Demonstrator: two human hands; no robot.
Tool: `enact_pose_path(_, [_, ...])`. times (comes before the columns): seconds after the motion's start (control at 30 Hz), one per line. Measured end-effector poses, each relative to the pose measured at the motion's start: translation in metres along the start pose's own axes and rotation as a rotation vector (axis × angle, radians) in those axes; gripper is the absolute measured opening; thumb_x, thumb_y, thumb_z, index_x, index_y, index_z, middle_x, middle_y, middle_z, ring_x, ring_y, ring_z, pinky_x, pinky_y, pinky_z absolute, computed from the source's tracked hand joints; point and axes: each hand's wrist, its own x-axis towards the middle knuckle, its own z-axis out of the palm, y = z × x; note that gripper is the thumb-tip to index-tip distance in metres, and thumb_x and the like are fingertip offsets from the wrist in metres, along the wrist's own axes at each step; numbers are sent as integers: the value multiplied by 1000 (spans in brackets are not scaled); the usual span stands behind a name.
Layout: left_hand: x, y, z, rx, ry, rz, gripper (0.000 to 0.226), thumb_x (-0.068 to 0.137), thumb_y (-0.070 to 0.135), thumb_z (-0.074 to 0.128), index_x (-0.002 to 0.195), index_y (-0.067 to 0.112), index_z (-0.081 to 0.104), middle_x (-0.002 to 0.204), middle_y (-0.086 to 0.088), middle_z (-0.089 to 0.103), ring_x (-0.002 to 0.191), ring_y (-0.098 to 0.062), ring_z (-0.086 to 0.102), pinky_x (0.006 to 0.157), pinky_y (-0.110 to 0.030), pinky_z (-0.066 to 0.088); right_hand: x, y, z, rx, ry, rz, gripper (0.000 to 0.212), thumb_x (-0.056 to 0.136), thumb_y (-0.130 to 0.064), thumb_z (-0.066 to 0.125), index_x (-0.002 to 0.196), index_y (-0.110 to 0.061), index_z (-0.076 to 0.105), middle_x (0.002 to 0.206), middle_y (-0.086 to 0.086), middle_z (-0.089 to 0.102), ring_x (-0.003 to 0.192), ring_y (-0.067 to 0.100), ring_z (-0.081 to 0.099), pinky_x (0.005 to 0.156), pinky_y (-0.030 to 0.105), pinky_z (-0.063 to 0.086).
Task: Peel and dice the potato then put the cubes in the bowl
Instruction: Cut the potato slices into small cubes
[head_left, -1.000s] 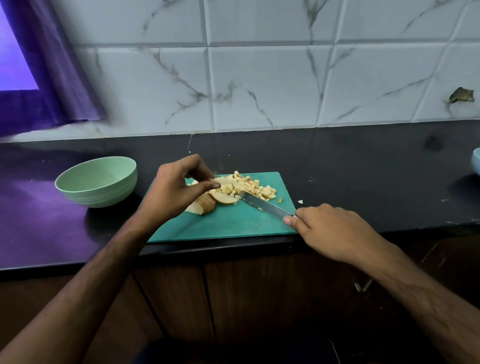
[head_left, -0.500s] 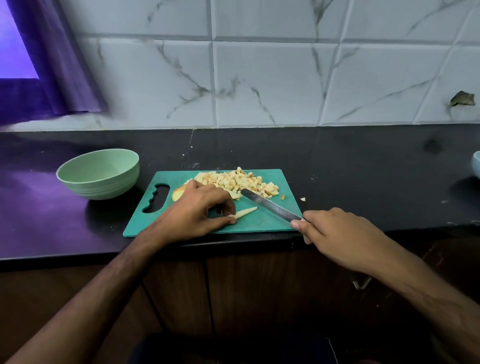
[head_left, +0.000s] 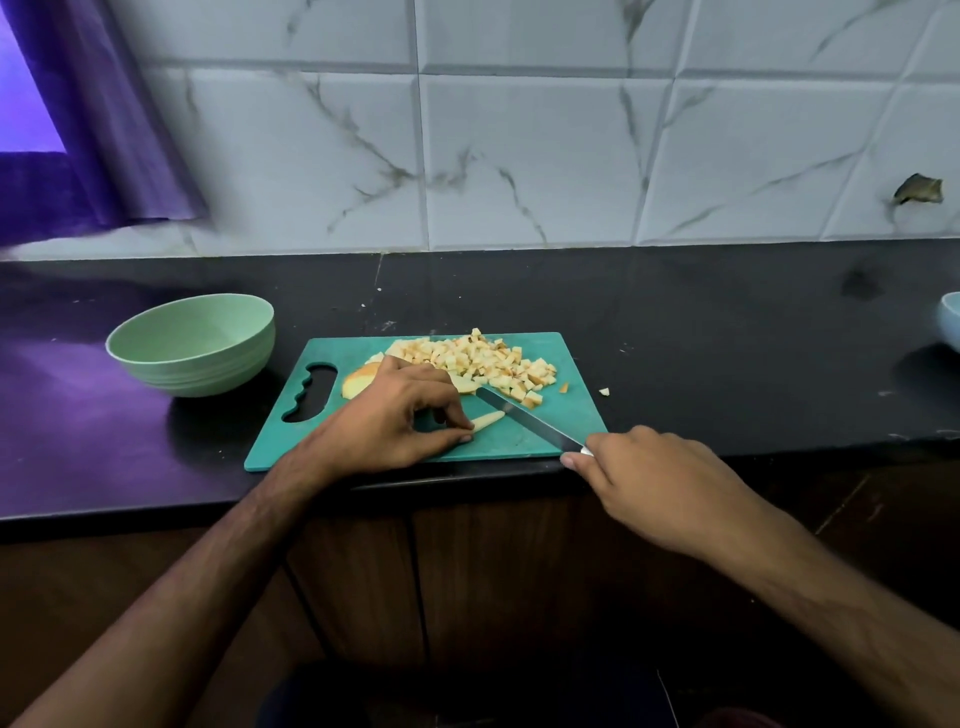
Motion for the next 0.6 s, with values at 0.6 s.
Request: enact_pose_path(0.6, [-1, 0, 1, 19, -17, 5, 8, 91, 35, 75, 91, 28, 70, 90, 23, 61, 96, 1, 57, 91, -32, 32, 7, -5, -6, 12, -19, 2, 42, 107, -55, 24, 81, -28, 44, 83, -6, 53, 70, 6, 51, 55, 27, 34])
